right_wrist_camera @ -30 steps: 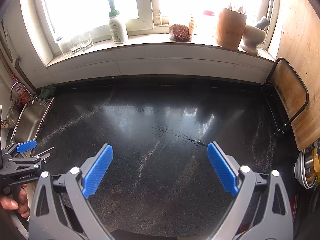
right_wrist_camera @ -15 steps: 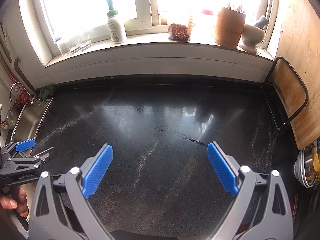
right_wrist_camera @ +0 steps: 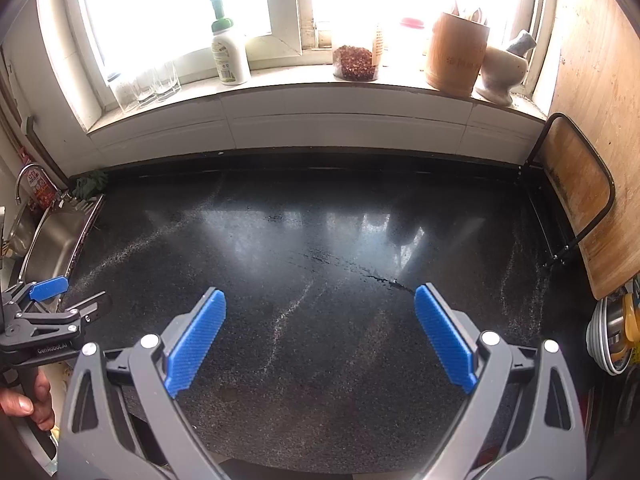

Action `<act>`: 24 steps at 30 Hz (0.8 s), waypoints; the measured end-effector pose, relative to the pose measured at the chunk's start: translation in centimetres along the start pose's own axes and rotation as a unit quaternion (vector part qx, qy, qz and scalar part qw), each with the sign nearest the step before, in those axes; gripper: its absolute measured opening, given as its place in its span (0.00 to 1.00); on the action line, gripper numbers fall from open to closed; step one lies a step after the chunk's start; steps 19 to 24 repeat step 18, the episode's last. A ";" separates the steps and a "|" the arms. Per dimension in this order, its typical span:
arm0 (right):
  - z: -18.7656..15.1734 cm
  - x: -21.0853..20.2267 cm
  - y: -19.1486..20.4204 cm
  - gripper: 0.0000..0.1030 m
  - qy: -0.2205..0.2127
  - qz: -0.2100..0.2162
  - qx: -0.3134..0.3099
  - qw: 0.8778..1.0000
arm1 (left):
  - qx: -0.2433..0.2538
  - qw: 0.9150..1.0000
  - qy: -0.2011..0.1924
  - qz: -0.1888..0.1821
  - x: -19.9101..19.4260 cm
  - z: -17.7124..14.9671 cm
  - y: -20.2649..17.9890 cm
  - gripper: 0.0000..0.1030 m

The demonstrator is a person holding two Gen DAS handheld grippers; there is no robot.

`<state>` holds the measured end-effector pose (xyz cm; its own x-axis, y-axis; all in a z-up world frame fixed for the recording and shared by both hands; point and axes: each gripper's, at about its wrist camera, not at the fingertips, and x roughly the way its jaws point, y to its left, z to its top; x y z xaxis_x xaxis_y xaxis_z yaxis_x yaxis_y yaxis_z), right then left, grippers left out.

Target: Collect trash

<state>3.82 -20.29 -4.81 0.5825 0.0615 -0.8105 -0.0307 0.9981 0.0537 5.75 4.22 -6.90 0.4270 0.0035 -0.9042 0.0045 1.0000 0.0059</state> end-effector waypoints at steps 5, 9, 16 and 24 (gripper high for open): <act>0.0 0.1 -0.1 0.90 0.000 -0.002 0.001 1.000 | 0.009 1.000 -0.010 0.000 -0.2 0.0 -0.4 0.94; 0.0 0.0 -0.1 0.90 0.000 -0.004 0.003 1.000 | 0.011 1.000 -0.021 0.006 -0.5 0.1 -0.4 0.94; 0.0 0.2 -0.3 0.90 0.001 -0.004 0.007 1.000 | 0.005 1.000 -0.016 0.010 -0.3 0.3 -0.2 0.94; 0.1 0.3 -0.4 0.90 0.001 -0.003 0.006 1.000 | 0.002 1.000 -0.011 0.008 -0.1 0.3 0.0 0.94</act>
